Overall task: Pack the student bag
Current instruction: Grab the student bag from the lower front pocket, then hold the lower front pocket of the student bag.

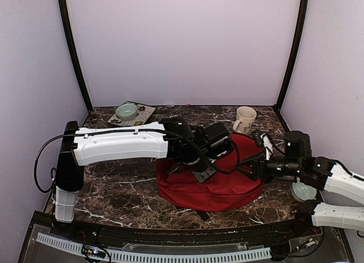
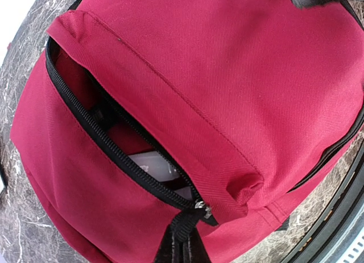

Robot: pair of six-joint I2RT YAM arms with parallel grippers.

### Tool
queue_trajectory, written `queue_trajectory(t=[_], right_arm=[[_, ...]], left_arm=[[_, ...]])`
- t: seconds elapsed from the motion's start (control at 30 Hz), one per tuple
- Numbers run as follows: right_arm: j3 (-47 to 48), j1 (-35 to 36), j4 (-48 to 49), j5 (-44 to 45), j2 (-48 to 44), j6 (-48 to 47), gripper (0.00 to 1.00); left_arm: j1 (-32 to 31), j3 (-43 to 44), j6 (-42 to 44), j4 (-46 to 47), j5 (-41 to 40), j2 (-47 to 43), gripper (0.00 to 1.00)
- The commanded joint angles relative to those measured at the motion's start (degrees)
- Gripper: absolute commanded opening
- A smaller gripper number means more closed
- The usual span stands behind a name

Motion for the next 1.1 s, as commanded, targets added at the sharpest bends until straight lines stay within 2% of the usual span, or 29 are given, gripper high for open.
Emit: queue_trajectory(t=[0.0, 0.17, 0.4, 0.57, 0.83, 1.07], right_arm=[[-2.4, 2.8, 7.0, 0.2, -1.5, -2.0, 0.59], [-4.5, 4.9, 12.3, 1.6, -0.5, -2.2, 0.61], [-4.2, 6.7, 17.7, 2.7, 5.4, -1.0, 0.64], [-3.0, 7.8, 18.2, 3.1, 8.6, -1.6, 0.64], [-3.9, 8.1, 18.5, 4.3, 8.7, -2.1, 0.65], [-4.7, 8.1, 19.4, 5.3, 8.5, -1.9, 0.66]], left_arm=[[0.9, 1.7, -2.6, 2.1, 1.2, -3.1, 0.0], [2.3, 1.2, -4.2, 4.4, 3.3, -4.5, 0.0], [3.9, -0.6, -4.8, 7.7, 6.9, -6.4, 0.0], [4.7, -0.8, -4.9, 9.2, 8.8, -7.1, 0.0], [5.4, -0.1, -4.5, 11.4, 13.1, -7.4, 0.0], [5.5, -1.4, -3.7, 10.1, 11.9, -7.3, 0.0]])
